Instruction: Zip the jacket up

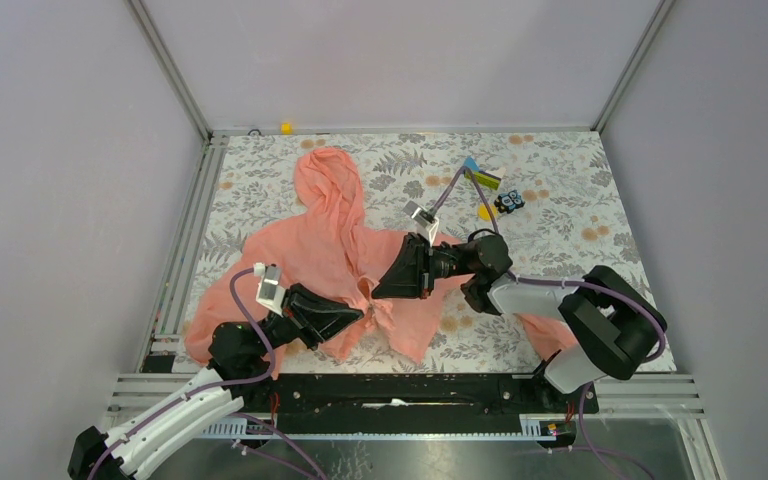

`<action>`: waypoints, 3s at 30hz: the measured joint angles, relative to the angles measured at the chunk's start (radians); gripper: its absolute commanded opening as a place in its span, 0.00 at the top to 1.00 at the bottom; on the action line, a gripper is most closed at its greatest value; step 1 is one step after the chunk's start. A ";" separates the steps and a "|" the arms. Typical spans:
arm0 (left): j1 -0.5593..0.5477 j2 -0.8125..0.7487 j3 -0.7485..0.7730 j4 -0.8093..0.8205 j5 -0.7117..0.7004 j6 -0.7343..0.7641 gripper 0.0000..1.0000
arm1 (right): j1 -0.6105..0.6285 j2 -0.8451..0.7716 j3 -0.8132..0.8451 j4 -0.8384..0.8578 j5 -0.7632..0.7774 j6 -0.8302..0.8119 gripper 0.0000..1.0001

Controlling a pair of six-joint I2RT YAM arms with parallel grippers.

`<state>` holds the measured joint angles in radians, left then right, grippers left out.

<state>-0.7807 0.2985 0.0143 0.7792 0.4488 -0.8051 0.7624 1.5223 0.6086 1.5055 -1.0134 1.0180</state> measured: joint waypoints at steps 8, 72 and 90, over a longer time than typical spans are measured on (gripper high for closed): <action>0.000 0.004 0.000 0.001 -0.013 0.000 1.00 | 0.015 -0.023 0.012 0.000 0.019 -0.005 1.00; 0.000 -0.014 -0.004 -0.454 -0.280 -0.135 1.00 | 0.061 0.224 -0.057 0.008 0.268 0.382 0.79; 0.000 0.183 -0.004 -0.549 -0.243 -0.225 1.00 | 0.029 0.308 -0.164 0.011 0.195 0.241 0.48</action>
<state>-0.7807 0.4820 0.0105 0.2302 0.2054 -1.0302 0.7918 1.8301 0.4442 1.5162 -0.8185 1.2587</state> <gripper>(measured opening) 0.013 0.480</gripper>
